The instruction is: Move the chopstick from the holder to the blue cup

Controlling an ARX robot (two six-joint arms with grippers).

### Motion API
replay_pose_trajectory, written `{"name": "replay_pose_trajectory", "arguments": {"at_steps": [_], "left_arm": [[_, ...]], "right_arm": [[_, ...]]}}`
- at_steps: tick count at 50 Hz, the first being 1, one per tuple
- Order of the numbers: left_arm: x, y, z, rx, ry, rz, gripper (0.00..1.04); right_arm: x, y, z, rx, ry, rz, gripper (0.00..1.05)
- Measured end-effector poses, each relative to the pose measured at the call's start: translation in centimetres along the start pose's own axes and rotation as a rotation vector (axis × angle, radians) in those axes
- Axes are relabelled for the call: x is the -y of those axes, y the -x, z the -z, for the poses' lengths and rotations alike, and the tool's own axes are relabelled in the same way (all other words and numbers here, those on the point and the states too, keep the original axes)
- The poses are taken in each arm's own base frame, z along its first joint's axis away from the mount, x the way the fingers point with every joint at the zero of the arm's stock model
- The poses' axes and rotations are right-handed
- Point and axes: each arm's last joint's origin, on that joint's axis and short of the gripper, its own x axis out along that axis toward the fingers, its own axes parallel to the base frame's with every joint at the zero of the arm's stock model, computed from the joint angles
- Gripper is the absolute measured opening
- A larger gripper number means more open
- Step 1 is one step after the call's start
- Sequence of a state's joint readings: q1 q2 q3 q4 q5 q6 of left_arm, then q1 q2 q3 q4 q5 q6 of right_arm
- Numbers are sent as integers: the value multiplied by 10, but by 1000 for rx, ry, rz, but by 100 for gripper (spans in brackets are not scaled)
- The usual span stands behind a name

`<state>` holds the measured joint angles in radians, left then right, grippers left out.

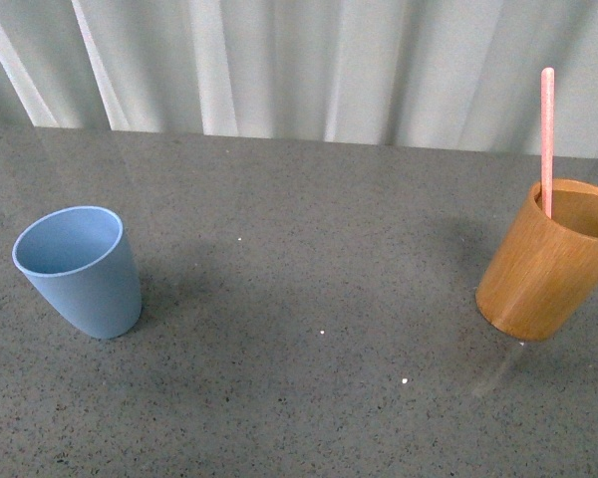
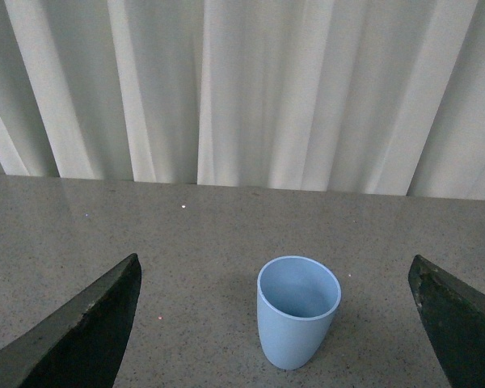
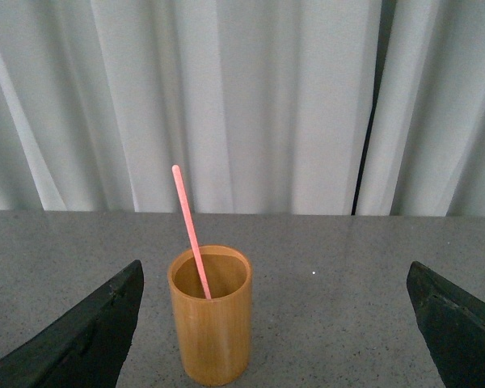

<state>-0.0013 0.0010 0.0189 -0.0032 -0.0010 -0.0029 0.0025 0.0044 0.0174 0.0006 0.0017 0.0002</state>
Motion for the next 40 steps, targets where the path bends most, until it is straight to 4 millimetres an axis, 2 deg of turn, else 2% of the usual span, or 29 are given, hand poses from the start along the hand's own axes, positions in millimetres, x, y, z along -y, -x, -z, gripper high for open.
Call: {"name": "replay_pose_trajectory", "arguments": {"at_steps": [31, 37, 40], "left_arm": [[0, 0, 0, -8, 5, -8, 98], [0, -2, 4, -315, 68, -174, 98], [0, -5, 9, -422, 87, -197, 98]], "right_arm": [[0, 0, 0, 0, 0, 0, 95], [0, 0, 0, 0, 0, 0, 95], [0, 0, 0, 0, 0, 0, 95]]}}
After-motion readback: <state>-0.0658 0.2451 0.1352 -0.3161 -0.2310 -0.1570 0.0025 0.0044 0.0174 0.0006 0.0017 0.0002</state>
